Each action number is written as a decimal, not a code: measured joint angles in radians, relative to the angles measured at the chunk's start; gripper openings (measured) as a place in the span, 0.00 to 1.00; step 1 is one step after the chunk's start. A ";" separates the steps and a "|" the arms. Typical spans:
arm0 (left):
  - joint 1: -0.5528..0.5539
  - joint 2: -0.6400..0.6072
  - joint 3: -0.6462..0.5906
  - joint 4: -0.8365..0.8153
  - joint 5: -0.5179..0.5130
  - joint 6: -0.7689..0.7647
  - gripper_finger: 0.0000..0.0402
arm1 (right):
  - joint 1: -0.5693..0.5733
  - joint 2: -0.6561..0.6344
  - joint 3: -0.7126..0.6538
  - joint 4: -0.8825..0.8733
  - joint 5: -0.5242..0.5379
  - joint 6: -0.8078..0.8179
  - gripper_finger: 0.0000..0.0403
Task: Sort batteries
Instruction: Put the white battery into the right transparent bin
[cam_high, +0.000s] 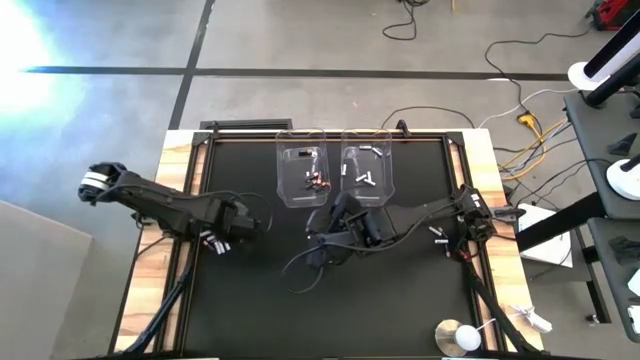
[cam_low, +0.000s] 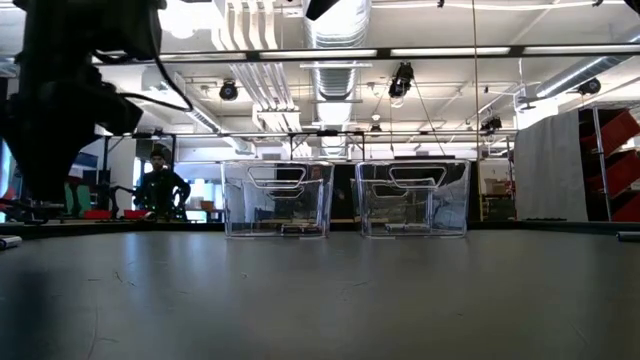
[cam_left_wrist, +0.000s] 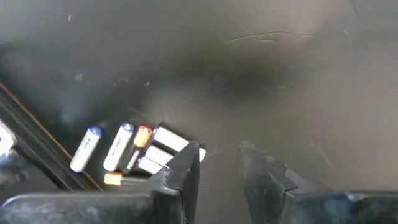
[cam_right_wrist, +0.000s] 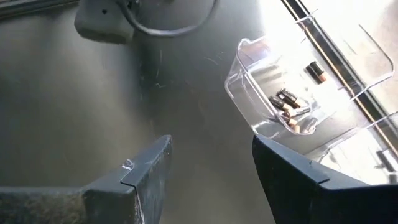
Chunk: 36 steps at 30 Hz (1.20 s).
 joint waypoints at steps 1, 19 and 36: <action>-0.004 -0.012 -0.010 -0.002 -0.003 -0.031 0.23 | 0.000 0.000 0.000 0.000 0.000 -0.009 0.54; -0.112 -0.012 -0.052 0.024 -0.035 -0.460 0.23 | -0.101 0.000 0.006 0.021 -0.039 -0.314 0.54; -0.135 0.029 -0.050 0.015 -0.048 -0.892 0.23 | -0.428 0.000 0.001 0.287 -0.482 -0.912 0.54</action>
